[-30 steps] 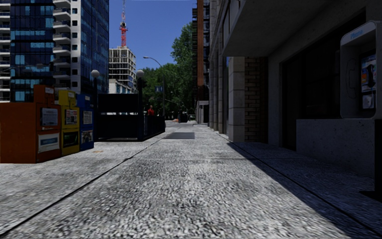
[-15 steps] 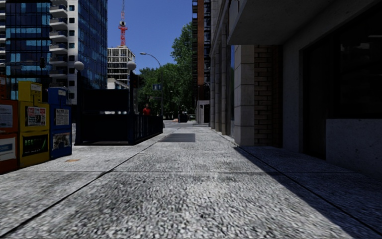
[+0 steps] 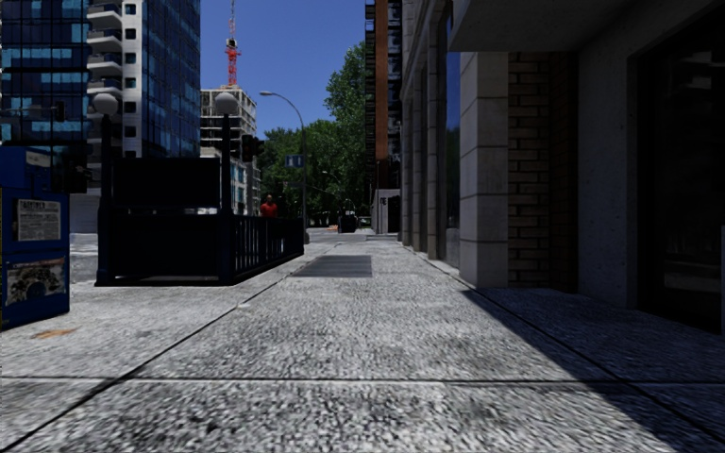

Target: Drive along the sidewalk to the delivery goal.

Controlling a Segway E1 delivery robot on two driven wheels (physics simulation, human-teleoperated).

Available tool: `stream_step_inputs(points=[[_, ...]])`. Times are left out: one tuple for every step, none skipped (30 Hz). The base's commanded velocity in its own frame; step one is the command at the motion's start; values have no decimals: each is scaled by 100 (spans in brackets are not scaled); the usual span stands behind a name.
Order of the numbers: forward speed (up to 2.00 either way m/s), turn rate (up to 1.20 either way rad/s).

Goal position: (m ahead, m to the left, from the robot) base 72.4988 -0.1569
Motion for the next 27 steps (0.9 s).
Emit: stream_step_inputs(points=[[200, 0], [200, 0], [200, 0], [200, 0], [200, 0], [200, 0], [200, 0], [200, 0], [200, 0], [200, 0], [200, 0], [200, 0], [200, 0], [200, 0], [200, 0], [200, 0], [200, 0], [200, 0], [200, 0], [200, 0], [200, 0], [200, 0], [200, 0], [200, 0], [200, 0], [200, 0], [200, 0]])
